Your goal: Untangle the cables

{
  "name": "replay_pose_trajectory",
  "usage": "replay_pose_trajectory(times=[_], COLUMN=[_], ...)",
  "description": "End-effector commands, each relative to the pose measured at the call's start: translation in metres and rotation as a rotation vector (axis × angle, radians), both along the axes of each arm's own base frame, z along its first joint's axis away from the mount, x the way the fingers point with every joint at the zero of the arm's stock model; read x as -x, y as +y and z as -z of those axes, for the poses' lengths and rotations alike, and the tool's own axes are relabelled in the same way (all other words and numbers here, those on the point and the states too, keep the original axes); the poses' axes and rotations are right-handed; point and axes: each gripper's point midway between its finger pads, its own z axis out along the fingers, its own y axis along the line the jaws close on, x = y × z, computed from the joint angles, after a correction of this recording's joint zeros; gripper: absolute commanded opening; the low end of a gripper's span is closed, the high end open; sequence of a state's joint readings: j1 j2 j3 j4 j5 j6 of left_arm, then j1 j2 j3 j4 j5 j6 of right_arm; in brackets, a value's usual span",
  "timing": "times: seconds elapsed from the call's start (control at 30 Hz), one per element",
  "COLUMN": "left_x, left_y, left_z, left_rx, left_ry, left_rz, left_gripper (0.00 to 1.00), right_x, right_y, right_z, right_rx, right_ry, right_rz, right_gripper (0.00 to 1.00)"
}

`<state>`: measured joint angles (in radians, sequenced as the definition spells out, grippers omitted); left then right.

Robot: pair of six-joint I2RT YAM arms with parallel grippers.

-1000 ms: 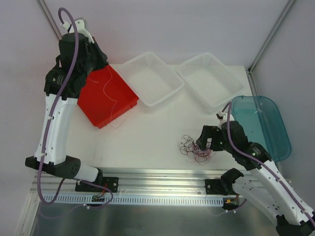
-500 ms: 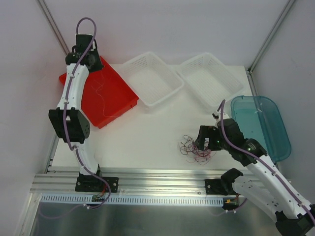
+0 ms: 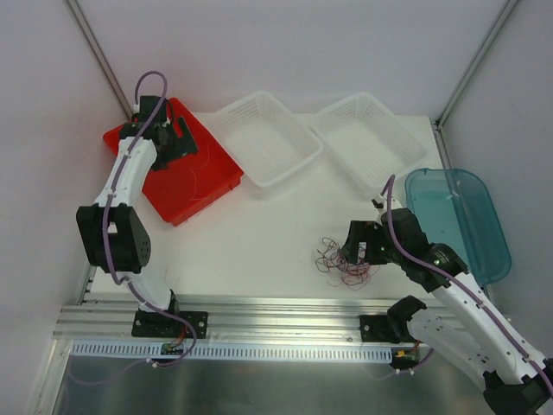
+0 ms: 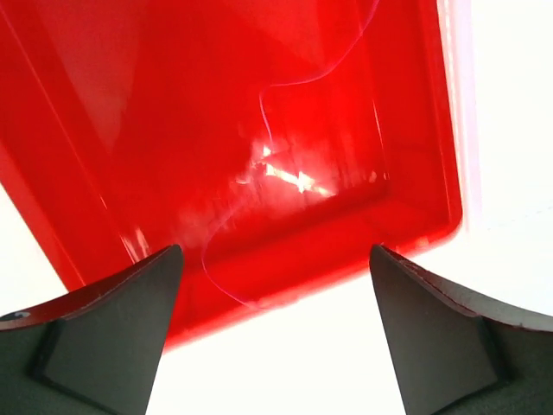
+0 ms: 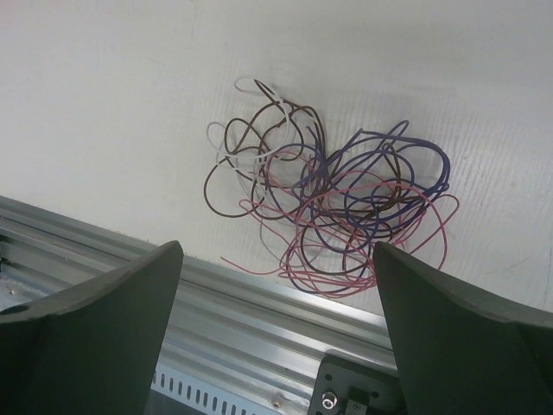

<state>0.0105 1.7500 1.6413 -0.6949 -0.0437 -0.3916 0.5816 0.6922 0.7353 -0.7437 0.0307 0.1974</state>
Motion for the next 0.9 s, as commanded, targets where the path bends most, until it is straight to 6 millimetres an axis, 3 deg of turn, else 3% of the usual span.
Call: replay_pose_trajectory(times=[0.0,0.1,0.17,0.2,0.27,0.57,0.87], left_x=[0.042,0.067,0.071,0.080,0.083,0.073,0.074], left_y=[-0.033,-0.059,-0.062,-0.067,-0.065,-0.052,-0.046], left_z=[-0.008,0.009,0.007,0.022,0.031,0.045,0.062], left_rx=[0.072,0.104,0.120,0.119,0.140,0.179,0.179], left_ry=[-0.037,-0.056,-0.120,-0.099,-0.112,-0.158,-0.137], left_rz=[-0.033,-0.053,-0.128,-0.144,-0.230,-0.480,-0.567], left_gripper=[0.90,0.86,0.84,0.81,0.79,0.50,0.44], right_x=[-0.001,-0.001,0.000,0.001,0.005,0.008,0.008], right_y=[0.007,0.007,0.006,0.005,0.009,0.007,0.003], right_z=[-0.005,-0.002,-0.001,0.001,0.002,0.004,0.006], right_rx=[-0.037,-0.041,-0.043,-0.040,-0.058,-0.044,-0.005], right_ry=[-0.026,-0.030,-0.032,-0.030,-0.020,-0.031,-0.042], right_rz=[-0.018,-0.019,-0.018,-0.018,-0.045,-0.071,-0.091], right_gripper=[0.97,0.97,0.97,0.97,0.97,0.97,0.97])
